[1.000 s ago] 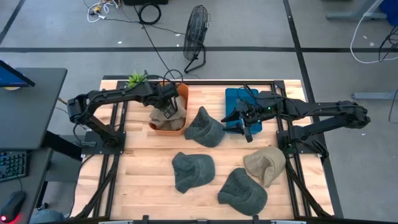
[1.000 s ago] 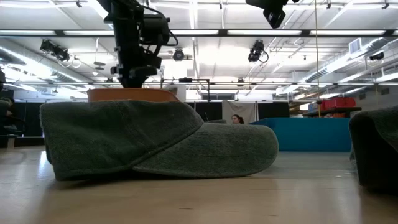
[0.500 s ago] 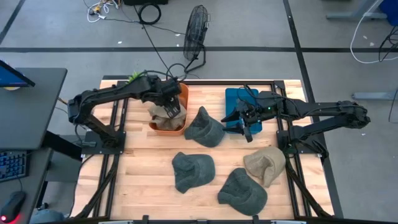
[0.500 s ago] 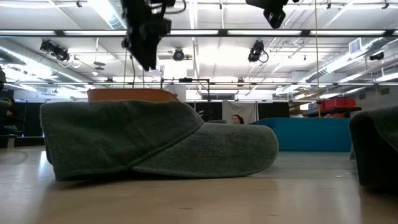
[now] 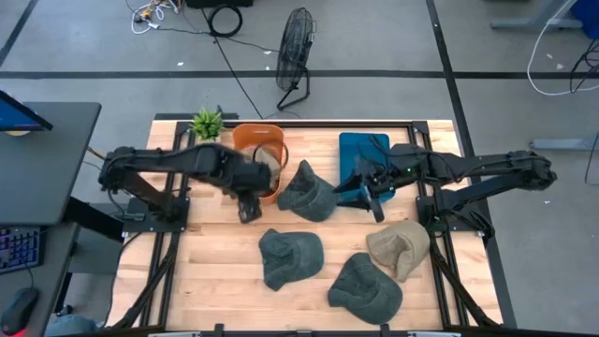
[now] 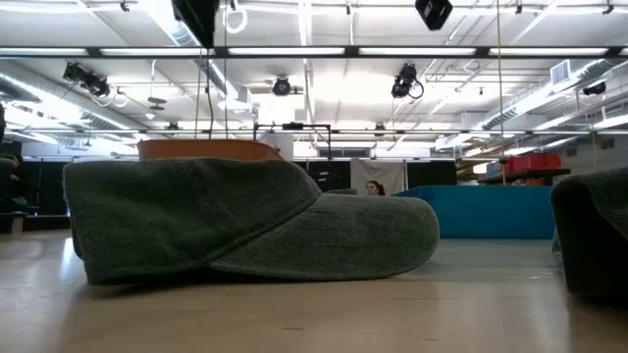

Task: Pick & Place hat
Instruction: Put the brown cap into the orange bin

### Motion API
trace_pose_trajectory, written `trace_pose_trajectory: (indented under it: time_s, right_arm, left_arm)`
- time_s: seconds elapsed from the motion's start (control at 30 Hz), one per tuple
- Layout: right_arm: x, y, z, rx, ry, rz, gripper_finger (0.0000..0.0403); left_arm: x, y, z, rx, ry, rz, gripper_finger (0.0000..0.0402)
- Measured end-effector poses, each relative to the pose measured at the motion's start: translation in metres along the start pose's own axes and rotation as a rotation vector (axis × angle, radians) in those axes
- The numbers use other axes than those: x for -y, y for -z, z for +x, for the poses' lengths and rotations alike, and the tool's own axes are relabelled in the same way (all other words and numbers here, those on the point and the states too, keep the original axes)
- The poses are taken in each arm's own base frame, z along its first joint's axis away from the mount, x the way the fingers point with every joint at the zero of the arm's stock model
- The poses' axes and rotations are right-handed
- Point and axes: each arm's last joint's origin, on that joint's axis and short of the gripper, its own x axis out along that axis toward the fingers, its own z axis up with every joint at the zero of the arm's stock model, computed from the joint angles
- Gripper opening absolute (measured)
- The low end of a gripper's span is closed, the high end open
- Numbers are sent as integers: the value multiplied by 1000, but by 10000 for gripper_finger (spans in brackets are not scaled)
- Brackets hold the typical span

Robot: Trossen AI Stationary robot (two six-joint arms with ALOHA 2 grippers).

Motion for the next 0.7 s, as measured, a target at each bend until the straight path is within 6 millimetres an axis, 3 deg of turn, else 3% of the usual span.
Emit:
trace_pose_trajectory:
  time_s: [0.4,0.7]
  right_arm:
    - [-46,3,5,49,-187,-39,196]
    - [-82,16,6,-19,-321,16,196]
  left_arm:
    - [69,37,-18,111,34,-63,188]
    - [95,54,-21,245,15,-134,188]
